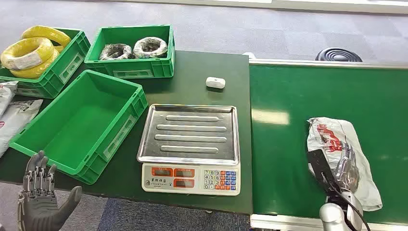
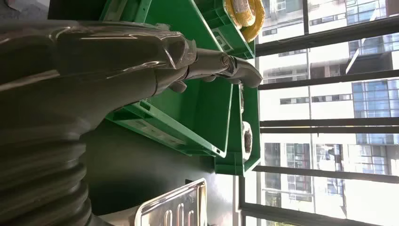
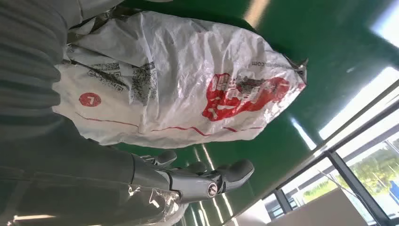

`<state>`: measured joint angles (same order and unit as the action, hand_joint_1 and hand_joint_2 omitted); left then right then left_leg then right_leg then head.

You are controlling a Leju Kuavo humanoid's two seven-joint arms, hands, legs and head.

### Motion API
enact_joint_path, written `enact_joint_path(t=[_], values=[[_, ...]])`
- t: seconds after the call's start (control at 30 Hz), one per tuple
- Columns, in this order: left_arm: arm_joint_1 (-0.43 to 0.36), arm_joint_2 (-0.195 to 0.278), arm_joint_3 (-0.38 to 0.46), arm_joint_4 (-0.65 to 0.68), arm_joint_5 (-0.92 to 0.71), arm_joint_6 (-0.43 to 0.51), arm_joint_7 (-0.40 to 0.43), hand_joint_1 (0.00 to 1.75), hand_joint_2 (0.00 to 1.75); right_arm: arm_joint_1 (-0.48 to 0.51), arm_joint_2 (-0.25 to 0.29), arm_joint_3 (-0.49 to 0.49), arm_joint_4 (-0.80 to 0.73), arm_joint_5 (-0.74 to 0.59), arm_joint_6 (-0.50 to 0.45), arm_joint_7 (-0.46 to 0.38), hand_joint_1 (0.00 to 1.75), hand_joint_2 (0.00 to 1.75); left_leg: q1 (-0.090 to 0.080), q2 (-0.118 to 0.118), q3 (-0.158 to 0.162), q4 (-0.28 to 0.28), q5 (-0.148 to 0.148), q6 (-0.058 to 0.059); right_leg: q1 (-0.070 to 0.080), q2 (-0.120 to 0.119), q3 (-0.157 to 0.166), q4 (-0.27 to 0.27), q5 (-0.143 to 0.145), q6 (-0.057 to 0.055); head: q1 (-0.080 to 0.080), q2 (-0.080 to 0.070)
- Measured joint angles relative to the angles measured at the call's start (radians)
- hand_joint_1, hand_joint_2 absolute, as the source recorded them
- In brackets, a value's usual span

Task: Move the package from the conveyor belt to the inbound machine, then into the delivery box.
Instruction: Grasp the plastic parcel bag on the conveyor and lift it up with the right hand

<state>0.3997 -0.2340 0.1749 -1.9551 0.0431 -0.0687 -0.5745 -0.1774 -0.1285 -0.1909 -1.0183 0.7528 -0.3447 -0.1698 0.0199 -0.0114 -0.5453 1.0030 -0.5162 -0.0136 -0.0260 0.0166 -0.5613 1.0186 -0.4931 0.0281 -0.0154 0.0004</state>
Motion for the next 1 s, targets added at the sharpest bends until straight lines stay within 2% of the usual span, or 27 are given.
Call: enact_joint_path(t=[0.1, 0.23, 0.3, 0.43, 0.6, 0.73, 0.9, 0.93, 1.0], values=[[0.000, 0.004, -0.005, 0.000, 0.003, 0.006, 0.000, 0.00, 1.75, -0.011, -0.007, -0.004, 0.030, 0.018, 0.000, 0.025, 0.00, 1.75, 0.000, 0.000, 0.000, 0.000, 0.000, 0.000, 0.000, 0.000, 0.000, 0.000, 0.000, 0.000, 0.000, 0.000], [-0.001, 0.024, -0.026, 0.002, 0.023, 0.048, -0.001, 0.00, 1.75, -0.068, -0.044, -0.007, 0.145, 0.101, 0.042, 0.190, 0.00, 1.75, 0.000, 0.000, -0.001, 0.000, 0.000, 0.000, 0.000, 0.000, 0.000, 0.000, 0.000, 0.000, 0.000, 0.000], [-0.001, 0.039, -0.042, 0.005, 0.034, 0.076, -0.003, 0.00, 1.75, -0.110, -0.071, -0.010, 0.237, 0.122, 0.083, 0.246, 0.04, 1.75, 0.000, 0.000, 0.000, 0.000, 0.000, 0.000, 0.000, 0.000, 0.000, 0.000, 0.000, 0.000, 0.001, 0.000], [-0.003, 0.064, -0.077, 0.015, 0.047, 0.120, -0.007, 0.00, 1.75, -0.188, -0.100, -0.011, 0.386, 0.155, 0.150, 0.314, 1.72, 1.75, 0.000, 0.001, 0.003, 0.000, 0.000, 0.000, 0.000, 0.000, 0.002, 0.000, 0.000, 0.000, 0.000, 0.000], [-0.005, 0.080, -0.110, 0.018, 0.049, 0.147, -0.005, 0.00, 1.75, -0.262, -0.108, -0.005, 0.472, 0.214, 0.191, 0.397, 1.75, 1.75, 0.000, 0.000, 0.006, 0.000, 0.000, 0.000, 0.000, 0.000, 0.005, -0.001, -0.001, 0.000, 0.001, 0.000], [-0.002, 0.099, -0.126, 0.024, 0.058, 0.150, -0.001, 0.00, 1.75, -0.303, -0.128, -0.001, 0.515, 0.234, 0.221, 0.410, 1.75, 1.75, 0.000, 0.000, 0.007, 0.000, 0.000, 0.001, 0.000, -0.001, 0.007, -0.001, 0.000, 0.001, 0.001, 0.000], [0.008, 0.138, -0.153, 0.042, 0.092, 0.157, -0.014, 0.00, 1.75, -0.325, -0.162, -0.002, 0.548, 0.200, 0.215, 0.343, 1.75, 1.75, 0.000, -0.001, 0.005, 0.000, 0.000, 0.001, 0.000, -0.001, 0.006, 0.000, 0.000, 0.001, 0.000, 0.000], [0.012, 0.145, -0.158, 0.044, 0.097, 0.162, -0.018, 0.00, 1.75, -0.325, -0.165, -0.007, 0.551, 0.170, 0.207, 0.299, 1.75, 1.75, 0.000, -0.001, 0.005, 0.000, 0.000, 0.000, 0.000, -0.001, 0.006, 0.000, 0.000, 0.000, 0.000, 0.000], [0.020, 0.160, -0.171, 0.045, 0.109, 0.180, -0.026, 0.00, 1.75, -0.317, -0.165, -0.026, 0.545, 0.064, 0.170, 0.146, 1.75, 1.75, 0.000, -0.001, 0.003, 0.000, 0.000, 0.000, 0.000, -0.001, 0.005, 0.000, 0.000, 0.000, 0.000, 0.000]])
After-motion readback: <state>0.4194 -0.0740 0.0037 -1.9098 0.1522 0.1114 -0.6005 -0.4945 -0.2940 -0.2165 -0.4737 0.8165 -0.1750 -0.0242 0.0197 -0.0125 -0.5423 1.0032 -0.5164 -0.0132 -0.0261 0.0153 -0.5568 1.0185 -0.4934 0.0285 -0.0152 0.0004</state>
